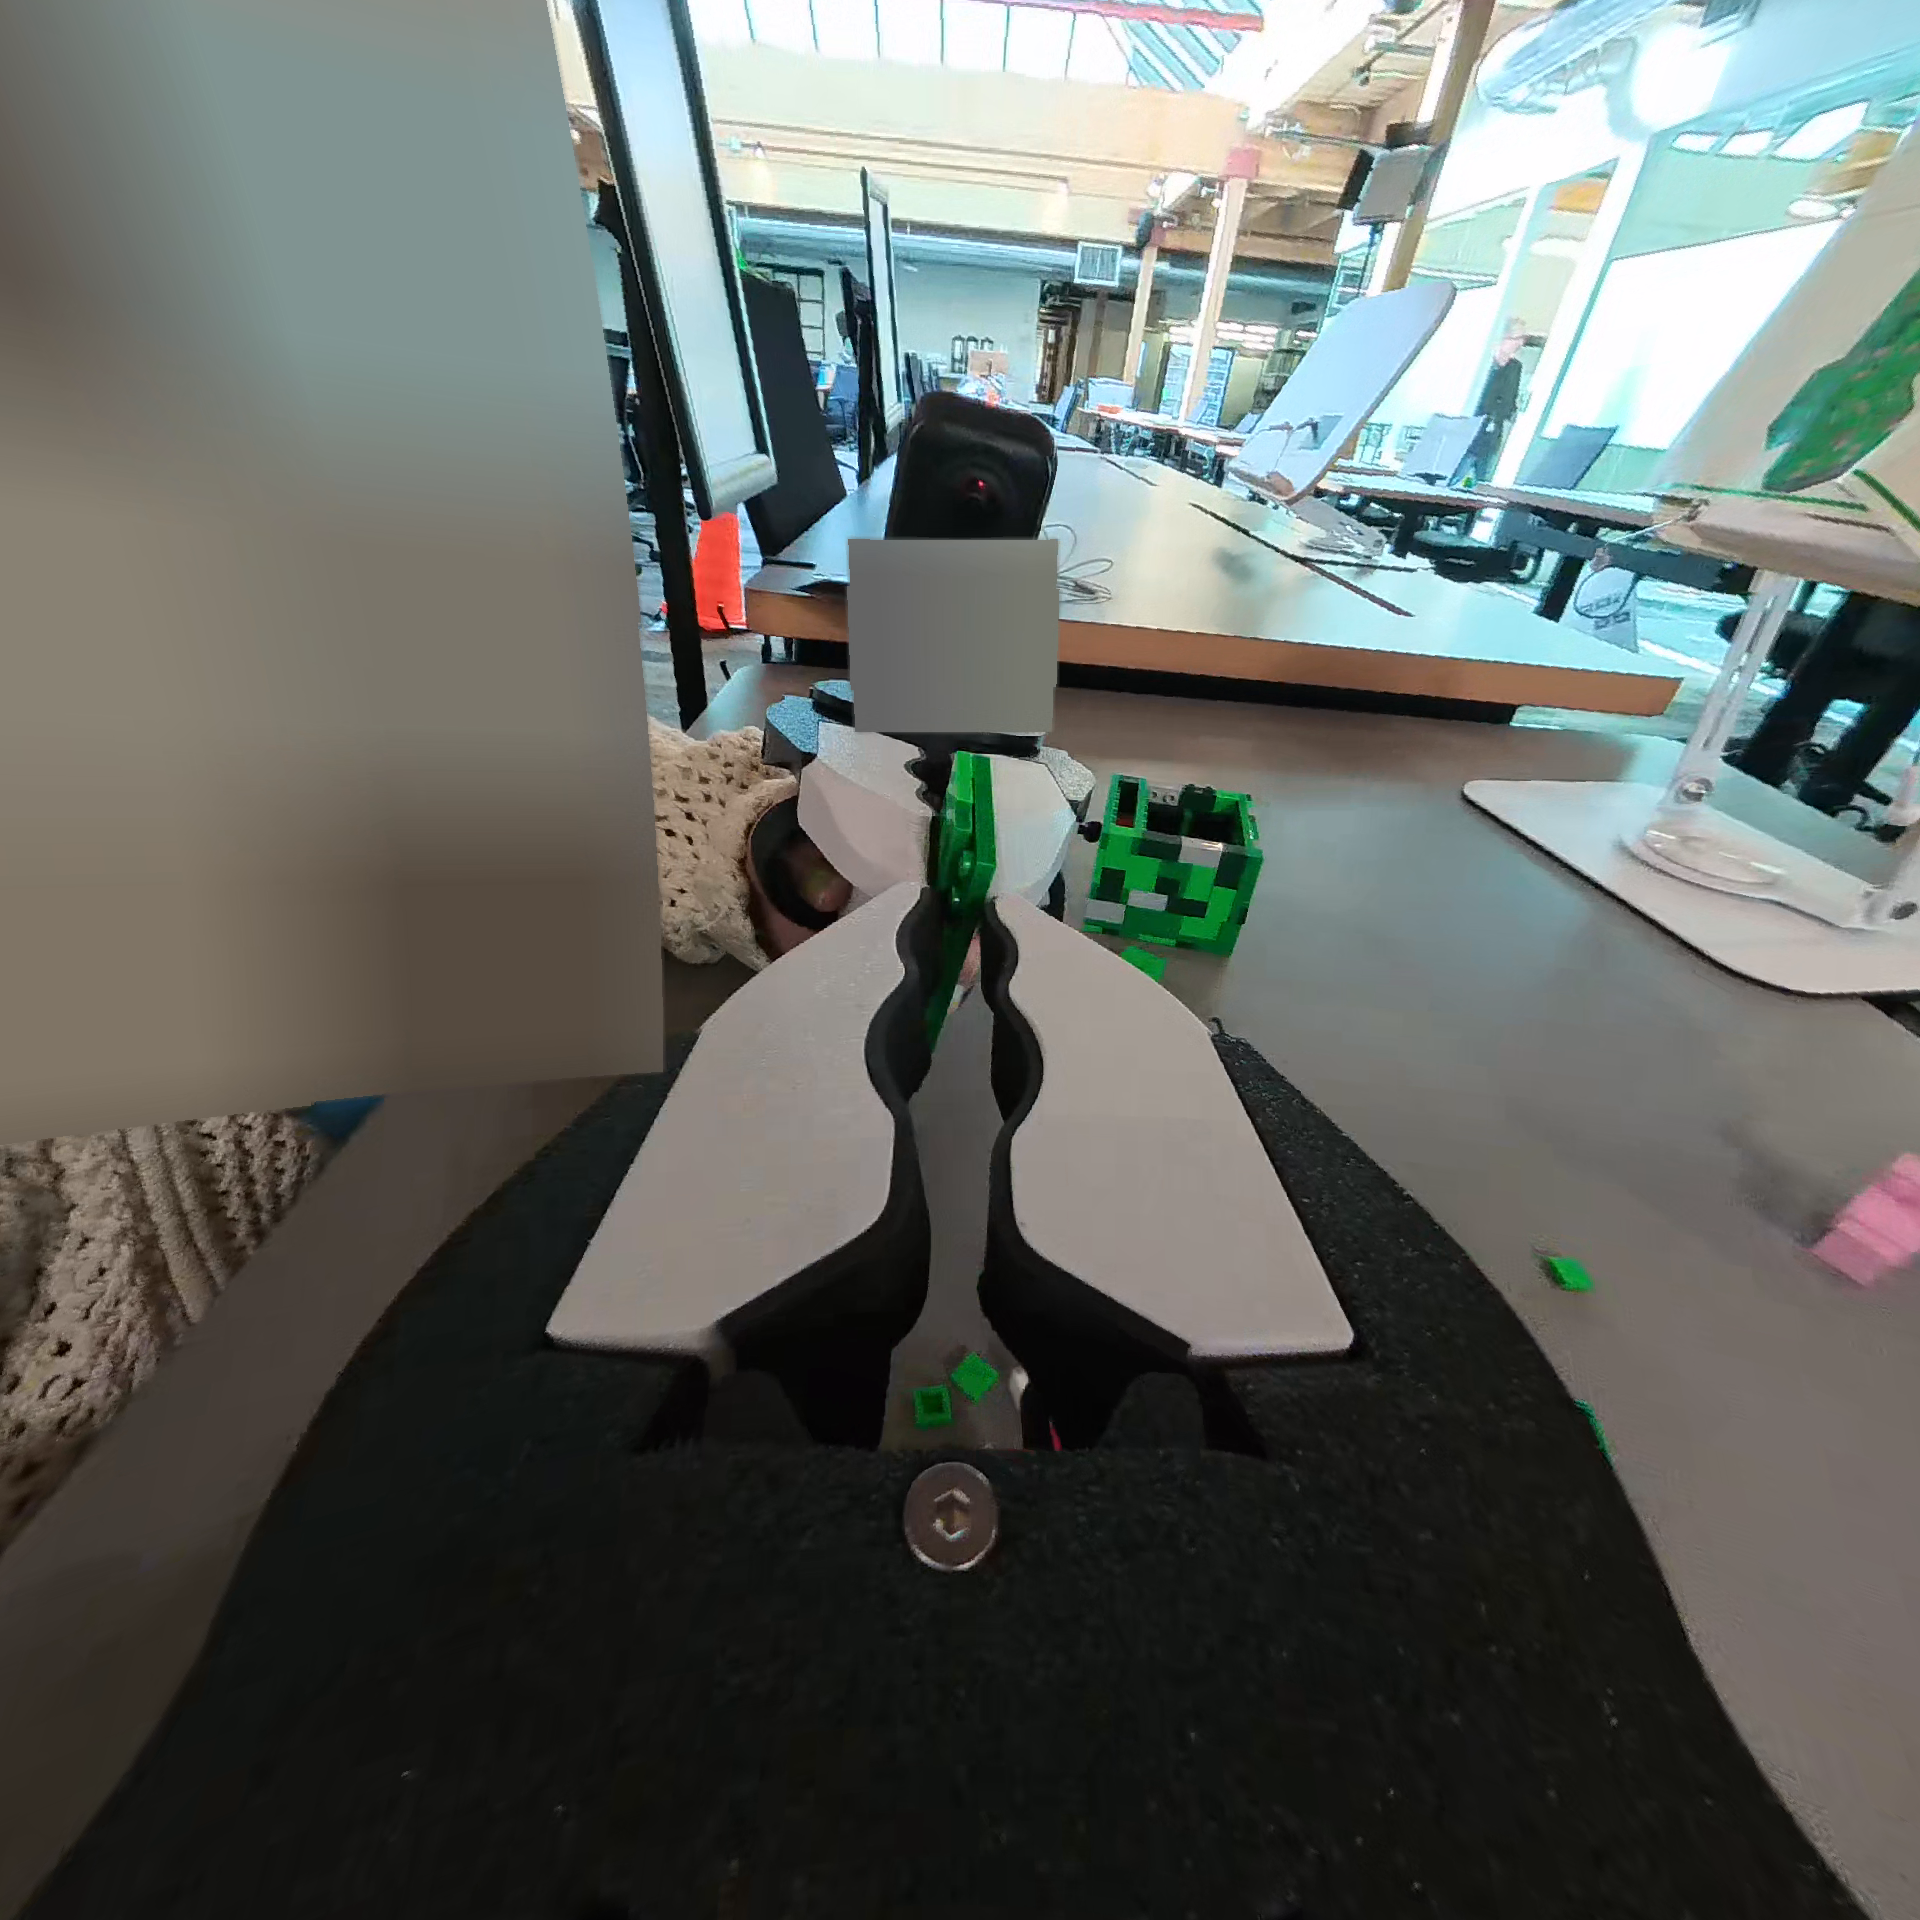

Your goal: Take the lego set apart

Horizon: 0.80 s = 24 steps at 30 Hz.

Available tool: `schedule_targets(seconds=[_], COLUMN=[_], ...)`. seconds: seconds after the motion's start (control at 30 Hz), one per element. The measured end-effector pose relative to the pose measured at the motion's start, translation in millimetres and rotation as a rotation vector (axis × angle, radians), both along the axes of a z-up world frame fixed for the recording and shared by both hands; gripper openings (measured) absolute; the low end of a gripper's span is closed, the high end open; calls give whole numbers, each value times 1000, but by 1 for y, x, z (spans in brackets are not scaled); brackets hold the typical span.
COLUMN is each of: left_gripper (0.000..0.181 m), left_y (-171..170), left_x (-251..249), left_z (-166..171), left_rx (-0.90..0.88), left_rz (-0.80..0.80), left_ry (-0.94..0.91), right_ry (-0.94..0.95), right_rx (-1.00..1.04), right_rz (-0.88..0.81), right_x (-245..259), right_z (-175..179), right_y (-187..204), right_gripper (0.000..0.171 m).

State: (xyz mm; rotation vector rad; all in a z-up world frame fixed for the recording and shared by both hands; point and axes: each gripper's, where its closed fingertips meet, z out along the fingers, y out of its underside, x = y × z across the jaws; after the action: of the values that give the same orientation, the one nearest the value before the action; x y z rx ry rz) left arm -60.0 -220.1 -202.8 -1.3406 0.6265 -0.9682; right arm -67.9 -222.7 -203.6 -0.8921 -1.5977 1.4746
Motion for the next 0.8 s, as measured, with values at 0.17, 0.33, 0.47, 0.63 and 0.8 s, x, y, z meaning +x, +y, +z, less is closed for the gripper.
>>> schedule_targets(seconds=[0.17,0.33,0.47,0.63,0.8], left_gripper=[5,5,6,6,6], left_y=[0,1,5,6,0], left_x=[-1,-2,-6,-8,-7], left_z=[0,0,-1,0,6], left_rx=[-5,-12,-25,-28,-39], left_rz=[-2,5,37,42,-31], left_ry=[-7,-10,-17,-31,-95], right_ry=[7,13,33,53,36], right_rx=[16,26,79,114,-104], right_rz=[-14,-29,-99,-128,-19], right_x=[-1,-2,-6,-9,-8], right_z=[0,0,0,1,7], right_y=[1,2,9,8,0], right_gripper=[5,5,10,7,4])
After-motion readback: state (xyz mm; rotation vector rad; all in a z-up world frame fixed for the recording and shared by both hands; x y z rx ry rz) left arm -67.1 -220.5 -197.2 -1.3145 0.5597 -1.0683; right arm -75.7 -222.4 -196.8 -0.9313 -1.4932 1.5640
